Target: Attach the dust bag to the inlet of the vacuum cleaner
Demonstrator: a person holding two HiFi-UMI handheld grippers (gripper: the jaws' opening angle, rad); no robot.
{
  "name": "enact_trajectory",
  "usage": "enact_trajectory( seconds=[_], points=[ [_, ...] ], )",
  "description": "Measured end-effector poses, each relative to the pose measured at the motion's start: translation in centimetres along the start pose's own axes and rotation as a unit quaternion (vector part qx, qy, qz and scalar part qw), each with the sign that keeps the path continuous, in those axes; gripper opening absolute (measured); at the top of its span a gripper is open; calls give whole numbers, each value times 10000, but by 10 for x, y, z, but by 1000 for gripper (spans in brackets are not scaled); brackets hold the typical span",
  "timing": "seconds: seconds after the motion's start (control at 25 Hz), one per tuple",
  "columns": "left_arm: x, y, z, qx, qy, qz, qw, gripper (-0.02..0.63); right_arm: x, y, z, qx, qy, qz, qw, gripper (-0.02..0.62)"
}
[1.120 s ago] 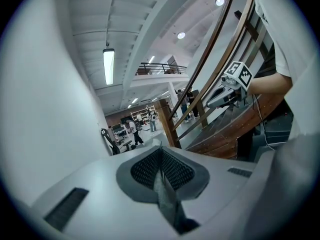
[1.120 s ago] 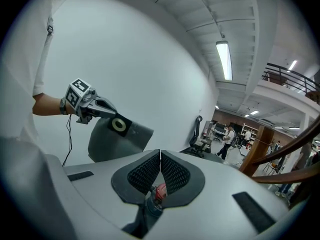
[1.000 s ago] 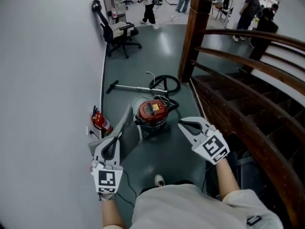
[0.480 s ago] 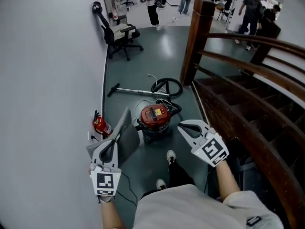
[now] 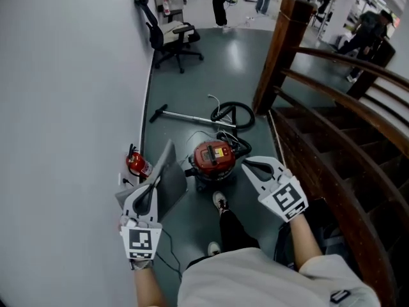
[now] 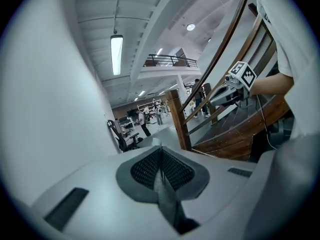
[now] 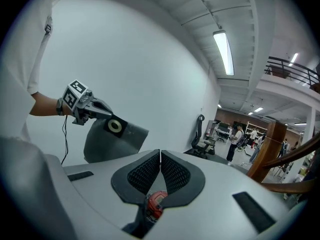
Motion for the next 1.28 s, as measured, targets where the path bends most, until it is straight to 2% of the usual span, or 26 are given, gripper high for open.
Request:
enact_trajectory(
  seconds=[0.56,1.0,1.28],
  points=[
    [-52,-65,-64,-505,378,221,9978,12,60,-54,-94,-291,326,-130,9990,29],
    [-92,-117,-97,-898,711,279,9930,12,73,-106,-163,-462,684,-345,9960,29],
    [-101,-161,-114,-934,998,446,9896,11,78,-151,-205,-593,716,-657,9935,29]
  ],
)
Point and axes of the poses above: the fingertips, and each gripper's own axes: z backward along the fingers, x to its right, y out of its top, the point moved 4 cm from there along z, backward along the fingers, and after that the axes turned 15 degrees about x, right-handed, at the moved point
